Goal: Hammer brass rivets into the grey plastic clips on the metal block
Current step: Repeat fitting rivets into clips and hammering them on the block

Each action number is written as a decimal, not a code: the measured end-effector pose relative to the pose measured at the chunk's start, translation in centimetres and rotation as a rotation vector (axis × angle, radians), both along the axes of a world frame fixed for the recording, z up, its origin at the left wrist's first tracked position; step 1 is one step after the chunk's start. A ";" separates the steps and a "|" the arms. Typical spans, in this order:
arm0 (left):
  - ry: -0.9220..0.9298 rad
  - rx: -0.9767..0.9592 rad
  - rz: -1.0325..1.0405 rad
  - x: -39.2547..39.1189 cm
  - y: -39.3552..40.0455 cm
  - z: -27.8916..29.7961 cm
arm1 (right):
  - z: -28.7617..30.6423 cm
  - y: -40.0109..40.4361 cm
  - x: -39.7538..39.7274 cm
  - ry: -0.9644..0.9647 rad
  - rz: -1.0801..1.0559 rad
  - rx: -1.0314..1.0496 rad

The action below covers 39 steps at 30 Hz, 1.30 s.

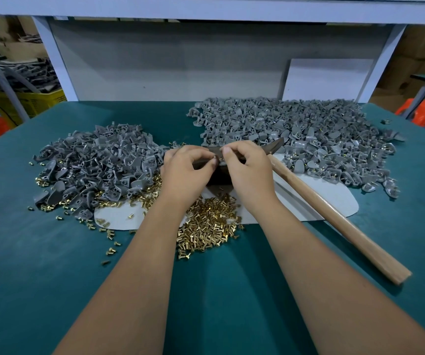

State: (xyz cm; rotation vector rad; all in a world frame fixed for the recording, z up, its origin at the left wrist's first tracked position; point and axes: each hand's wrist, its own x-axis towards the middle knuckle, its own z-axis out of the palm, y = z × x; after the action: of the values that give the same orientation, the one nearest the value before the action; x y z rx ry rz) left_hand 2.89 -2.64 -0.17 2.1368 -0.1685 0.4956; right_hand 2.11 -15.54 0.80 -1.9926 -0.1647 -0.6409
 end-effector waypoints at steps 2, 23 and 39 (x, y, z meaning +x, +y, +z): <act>-0.014 0.028 -0.005 0.1 0.0 0.0 | 0.0 0.1 0.1 -0.010 -0.009 -0.087; -0.036 0.052 0.029 0.0 0.0 -0.2 | 0.1 0.6 0.1 0.041 -0.063 -0.096; 0.019 -0.071 -0.011 0.3 0.0 -0.2 | -0.2 0.3 0.0 0.137 -0.015 0.278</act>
State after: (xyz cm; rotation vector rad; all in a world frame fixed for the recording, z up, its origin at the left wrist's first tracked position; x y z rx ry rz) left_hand 3.15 -2.67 -0.37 2.0698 -0.1492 0.4683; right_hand 2.06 -15.25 0.62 -1.7629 0.0223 -0.5053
